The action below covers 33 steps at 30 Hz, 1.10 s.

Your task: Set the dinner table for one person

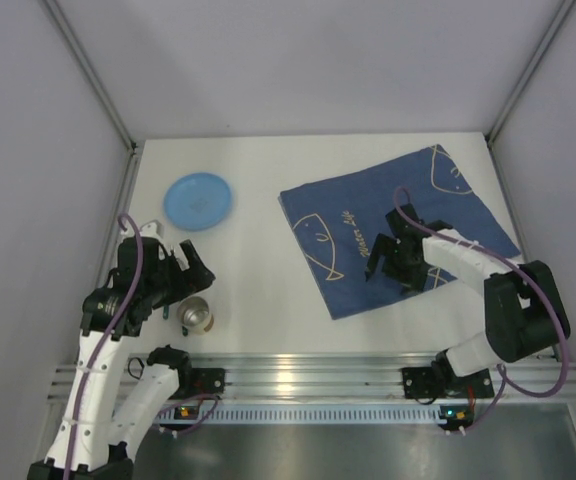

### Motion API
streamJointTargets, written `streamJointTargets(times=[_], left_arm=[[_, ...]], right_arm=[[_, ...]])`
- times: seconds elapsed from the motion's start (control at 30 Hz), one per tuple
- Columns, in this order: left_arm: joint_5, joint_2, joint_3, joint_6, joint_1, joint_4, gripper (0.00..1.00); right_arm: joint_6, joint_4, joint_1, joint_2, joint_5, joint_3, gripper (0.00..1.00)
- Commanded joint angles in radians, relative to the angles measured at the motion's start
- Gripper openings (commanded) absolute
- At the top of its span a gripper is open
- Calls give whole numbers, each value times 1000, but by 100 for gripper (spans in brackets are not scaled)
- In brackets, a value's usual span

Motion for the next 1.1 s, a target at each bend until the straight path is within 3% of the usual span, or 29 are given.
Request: streamJointTargets(times=[0.0,0.27,0.47,0.83,1.07], left_arm=[[7,-15,13,19,-2,-41,98],[-19,-39,50,36,-2,-101,98],[-39,-47,71,39,-2,-127,98],[-39,-41,70,39,-2,-114,98],[-155,-9,82,22,-2,-89,98]], right_arm=[[39,96,80,36,-19,-2,100],[141,121,379,243,-30,114,100],[194,108,510,367,-76,269,100],[192,29,581,413,-85,461,100],[172,-46,613,366,-33,559,99]])
